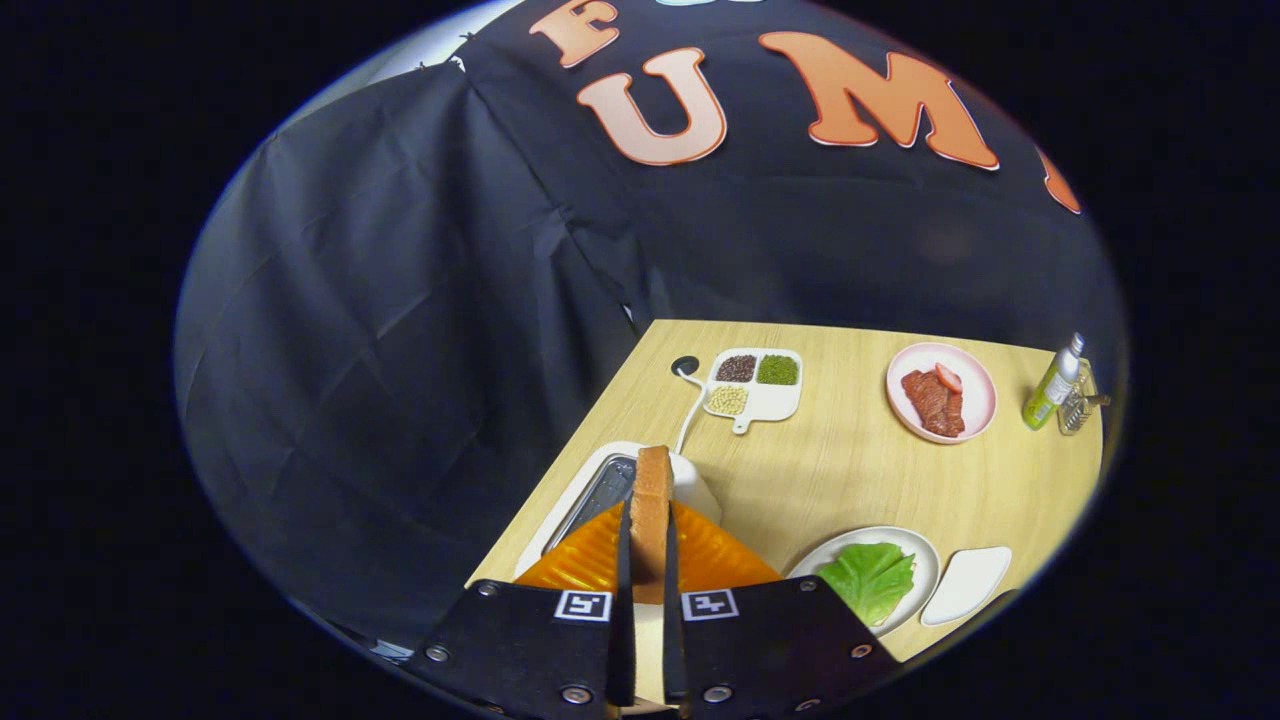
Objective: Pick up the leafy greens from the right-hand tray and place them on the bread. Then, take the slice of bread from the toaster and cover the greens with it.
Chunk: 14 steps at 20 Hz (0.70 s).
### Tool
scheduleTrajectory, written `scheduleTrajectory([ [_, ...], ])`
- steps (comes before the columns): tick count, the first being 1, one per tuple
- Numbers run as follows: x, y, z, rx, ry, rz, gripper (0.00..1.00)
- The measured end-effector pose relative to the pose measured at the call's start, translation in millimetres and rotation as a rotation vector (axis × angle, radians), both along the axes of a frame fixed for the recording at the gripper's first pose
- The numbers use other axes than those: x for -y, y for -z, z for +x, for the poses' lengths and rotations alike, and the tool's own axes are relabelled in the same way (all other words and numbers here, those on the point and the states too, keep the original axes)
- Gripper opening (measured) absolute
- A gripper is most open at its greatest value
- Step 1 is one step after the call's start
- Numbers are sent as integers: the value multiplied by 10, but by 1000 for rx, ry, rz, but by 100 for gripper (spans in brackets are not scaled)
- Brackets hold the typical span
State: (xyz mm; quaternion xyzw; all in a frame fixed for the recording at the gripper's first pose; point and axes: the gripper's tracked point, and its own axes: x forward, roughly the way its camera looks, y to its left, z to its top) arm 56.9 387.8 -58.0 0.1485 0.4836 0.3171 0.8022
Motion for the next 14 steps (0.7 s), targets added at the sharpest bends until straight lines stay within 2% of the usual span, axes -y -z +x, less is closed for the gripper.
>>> scheduleTrajectory([
  [6, 526, 260, -127, -38, 35, 14, 11],
  [14, 1107, 1040, -383, -153, 77, 13, 11],
])
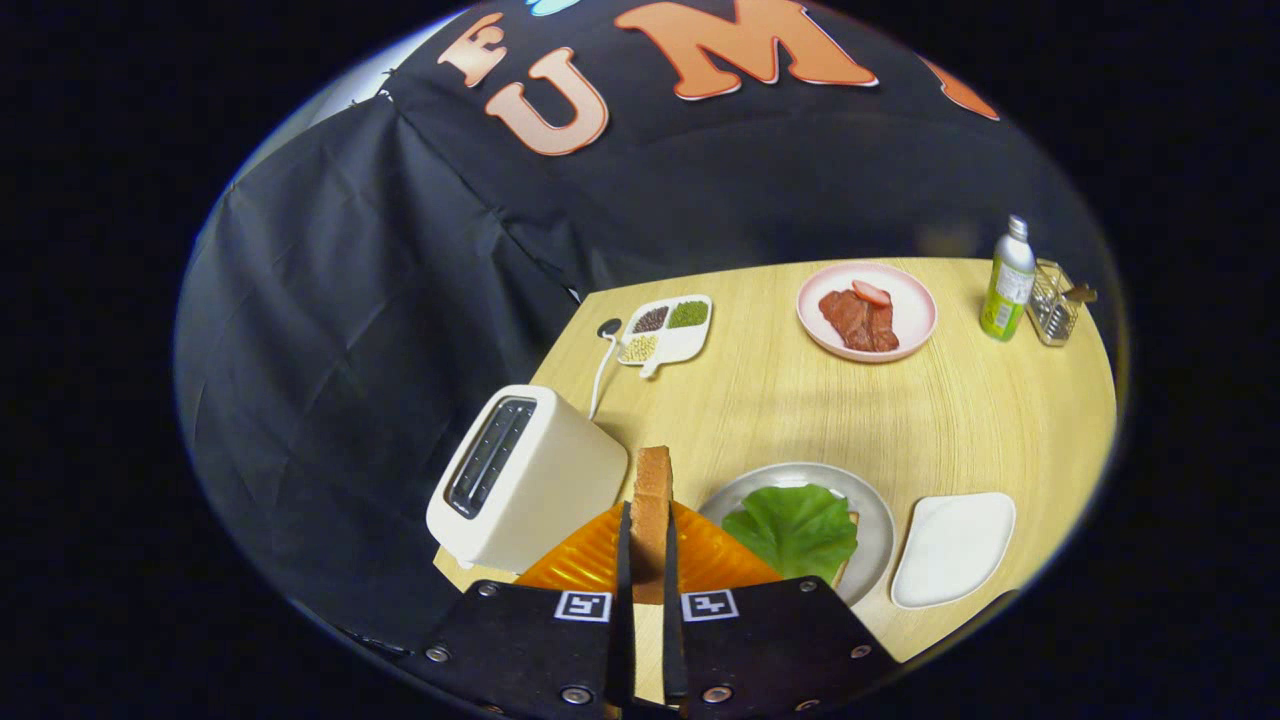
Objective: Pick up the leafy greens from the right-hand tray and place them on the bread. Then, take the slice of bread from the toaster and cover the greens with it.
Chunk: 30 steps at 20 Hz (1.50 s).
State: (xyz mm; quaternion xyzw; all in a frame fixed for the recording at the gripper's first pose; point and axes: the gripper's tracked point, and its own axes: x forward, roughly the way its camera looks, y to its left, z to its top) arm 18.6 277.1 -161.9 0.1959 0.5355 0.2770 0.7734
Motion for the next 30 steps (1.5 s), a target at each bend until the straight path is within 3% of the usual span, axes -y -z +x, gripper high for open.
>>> scheduleTrajectory([
  [14, 521, 872, -156, -11, 15, 8, 12],
  [22, 877, 808, -21, 158, 53, -89, 41],
  [30, 1405, -73, 281, 532, 196, -164, 68],
])
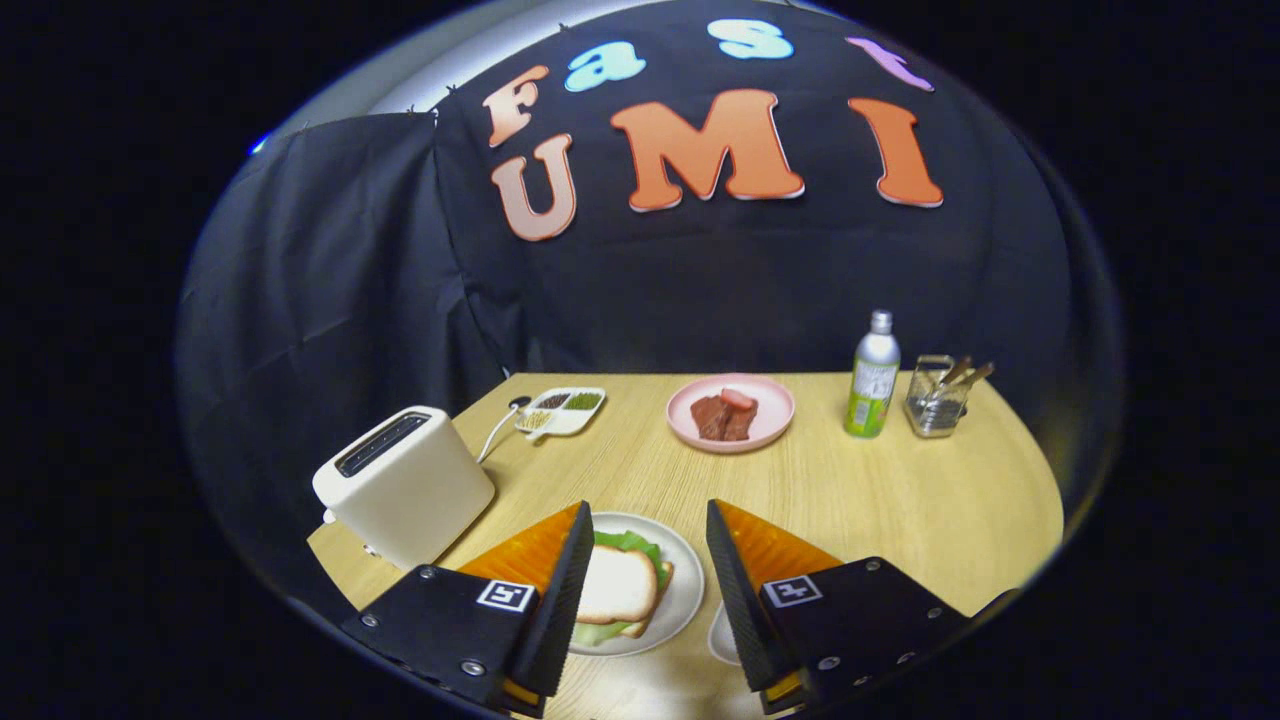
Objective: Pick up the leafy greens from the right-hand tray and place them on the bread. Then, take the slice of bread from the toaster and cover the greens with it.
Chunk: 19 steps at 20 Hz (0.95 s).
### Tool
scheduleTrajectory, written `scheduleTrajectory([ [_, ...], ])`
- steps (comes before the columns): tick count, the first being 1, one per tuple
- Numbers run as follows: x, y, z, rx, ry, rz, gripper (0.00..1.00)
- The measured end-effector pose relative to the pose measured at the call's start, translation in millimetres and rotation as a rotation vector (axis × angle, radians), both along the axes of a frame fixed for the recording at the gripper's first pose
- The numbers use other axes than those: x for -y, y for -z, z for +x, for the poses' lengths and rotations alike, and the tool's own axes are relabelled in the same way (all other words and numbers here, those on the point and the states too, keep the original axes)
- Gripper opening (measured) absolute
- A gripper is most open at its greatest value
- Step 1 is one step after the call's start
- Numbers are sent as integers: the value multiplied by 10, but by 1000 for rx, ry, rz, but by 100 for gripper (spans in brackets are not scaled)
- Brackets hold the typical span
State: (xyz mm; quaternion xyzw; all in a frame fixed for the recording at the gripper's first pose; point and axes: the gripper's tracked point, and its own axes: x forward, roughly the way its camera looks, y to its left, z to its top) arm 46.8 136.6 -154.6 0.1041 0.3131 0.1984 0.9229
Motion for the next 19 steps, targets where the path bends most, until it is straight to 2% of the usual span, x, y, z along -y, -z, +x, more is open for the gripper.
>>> scheduleTrajectory([
  [4, 266, -551, 108, 206, 92, -2, 77],
  [6, 437, -710, 101, 292, 130, -45, 82],
  [10, 609, -1027, 51, 444, 184, -113, 84],
  [15, 603, -1246, -138, 542, 222, -145, 86],
  [19, 545, -1372, -275, 575, 236, -106, 87],
])
